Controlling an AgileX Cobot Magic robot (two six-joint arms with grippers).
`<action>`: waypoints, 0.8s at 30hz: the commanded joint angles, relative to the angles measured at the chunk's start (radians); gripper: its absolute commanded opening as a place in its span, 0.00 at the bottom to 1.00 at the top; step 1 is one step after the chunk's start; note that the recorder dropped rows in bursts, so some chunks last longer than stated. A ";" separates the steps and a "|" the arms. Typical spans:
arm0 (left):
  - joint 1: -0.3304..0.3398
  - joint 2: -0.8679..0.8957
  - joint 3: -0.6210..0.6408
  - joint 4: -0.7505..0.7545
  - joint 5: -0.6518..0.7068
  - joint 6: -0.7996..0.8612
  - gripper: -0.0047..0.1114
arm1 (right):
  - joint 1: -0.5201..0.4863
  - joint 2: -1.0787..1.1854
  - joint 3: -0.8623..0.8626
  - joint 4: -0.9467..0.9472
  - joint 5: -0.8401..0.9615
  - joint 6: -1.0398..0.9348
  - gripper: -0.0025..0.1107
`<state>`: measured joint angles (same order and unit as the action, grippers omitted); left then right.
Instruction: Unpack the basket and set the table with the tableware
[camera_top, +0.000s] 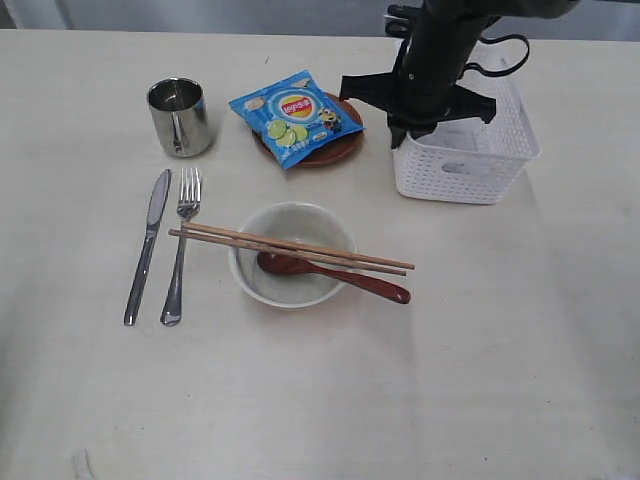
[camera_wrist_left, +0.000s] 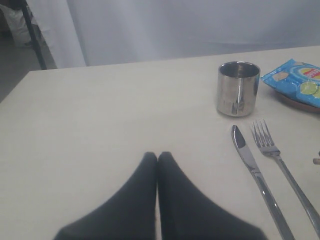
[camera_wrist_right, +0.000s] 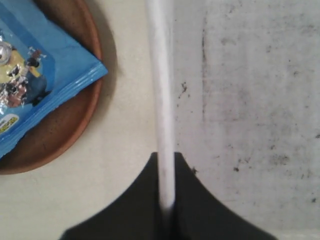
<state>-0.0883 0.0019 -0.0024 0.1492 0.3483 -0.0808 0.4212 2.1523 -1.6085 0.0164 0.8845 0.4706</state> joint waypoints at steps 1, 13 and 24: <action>-0.005 -0.002 0.002 0.004 -0.001 -0.002 0.04 | 0.023 -0.001 0.005 0.061 0.077 0.015 0.02; -0.005 -0.002 0.002 -0.002 -0.001 -0.002 0.04 | 0.039 -0.001 0.005 0.003 0.140 0.039 0.02; -0.005 -0.002 0.002 -0.002 -0.001 -0.002 0.04 | 0.039 -0.001 0.005 -0.016 0.106 0.067 0.02</action>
<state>-0.0883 0.0019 -0.0024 0.1492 0.3483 -0.0808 0.4610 2.1491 -1.6085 -0.0165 0.9726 0.5158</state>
